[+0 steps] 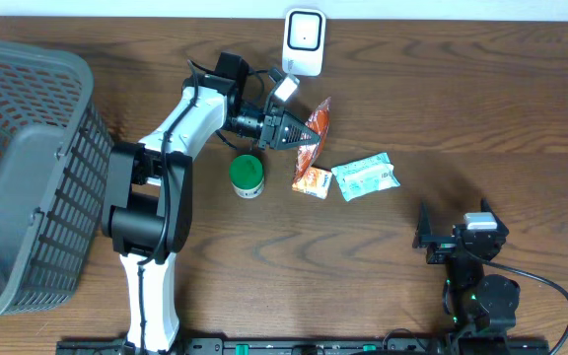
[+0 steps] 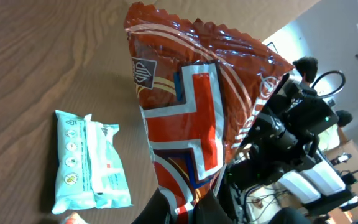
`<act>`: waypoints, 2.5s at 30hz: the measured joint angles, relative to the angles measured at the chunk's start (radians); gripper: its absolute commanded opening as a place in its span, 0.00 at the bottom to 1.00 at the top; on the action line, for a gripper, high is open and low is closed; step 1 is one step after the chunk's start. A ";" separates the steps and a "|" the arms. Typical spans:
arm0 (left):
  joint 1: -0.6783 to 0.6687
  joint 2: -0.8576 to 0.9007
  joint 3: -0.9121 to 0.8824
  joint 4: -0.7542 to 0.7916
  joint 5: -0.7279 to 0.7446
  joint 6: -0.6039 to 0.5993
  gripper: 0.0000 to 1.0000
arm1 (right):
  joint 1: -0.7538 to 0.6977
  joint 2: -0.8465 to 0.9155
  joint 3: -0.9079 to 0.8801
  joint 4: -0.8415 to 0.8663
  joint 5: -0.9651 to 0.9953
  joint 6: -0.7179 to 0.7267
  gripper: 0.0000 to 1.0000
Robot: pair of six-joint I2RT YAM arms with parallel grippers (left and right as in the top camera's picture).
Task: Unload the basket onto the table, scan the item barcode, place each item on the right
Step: 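Carry the bar past the scanner and drop it below the tissue pack, then raise the empty left gripper and park it beside the scanner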
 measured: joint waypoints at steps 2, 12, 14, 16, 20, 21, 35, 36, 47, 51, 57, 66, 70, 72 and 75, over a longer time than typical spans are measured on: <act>-0.003 0.000 0.000 0.000 0.000 0.014 0.08 | 0.000 0.000 0.000 0.000 0.000 0.000 0.99; -0.086 0.000 -0.026 0.052 0.004 0.041 0.07 | 0.000 0.000 0.000 0.000 0.000 0.000 0.99; -0.122 0.007 -0.051 0.060 0.004 0.048 0.08 | 0.000 0.000 0.000 0.000 0.000 0.000 0.99; -0.147 0.029 -0.056 0.069 0.005 0.048 0.08 | 0.000 0.000 0.000 0.000 0.000 0.000 0.99; -0.154 0.080 -0.057 0.080 0.007 0.048 0.08 | 0.000 0.000 0.000 0.000 0.000 0.000 0.99; -0.153 0.097 -0.057 0.082 0.008 0.048 0.08 | 0.000 0.000 0.000 0.000 0.000 0.000 0.99; -0.140 0.184 -0.060 0.154 0.022 0.037 0.73 | 0.000 0.000 0.000 0.000 0.000 0.000 0.99; -0.137 0.184 -0.060 0.155 0.022 0.037 0.83 | 0.000 0.000 0.000 0.000 0.000 0.000 0.99; -0.077 0.184 -0.027 0.267 0.023 -0.107 0.98 | 0.000 0.000 0.000 0.000 0.000 0.000 0.99; -0.071 0.178 0.020 0.326 -0.042 -0.230 0.98 | 0.000 0.000 0.000 0.000 0.000 0.000 0.99; -0.097 0.106 0.034 0.328 -0.287 -0.388 0.98 | 0.000 0.000 0.000 0.000 0.000 0.000 0.99; -0.185 -0.070 0.048 0.178 -0.901 -0.571 0.98 | 0.000 0.000 0.000 0.000 0.000 0.000 0.99; -0.256 -0.108 0.051 0.092 -1.213 -0.602 0.98 | 0.000 0.000 0.000 0.000 0.000 0.000 0.99; -0.295 -0.111 0.051 0.069 -1.350 -0.621 0.98 | 0.000 0.000 0.000 0.000 0.000 0.000 0.99; -0.352 -0.111 0.051 0.061 -1.534 -0.661 0.98 | 0.000 0.000 0.000 0.000 0.000 0.000 0.99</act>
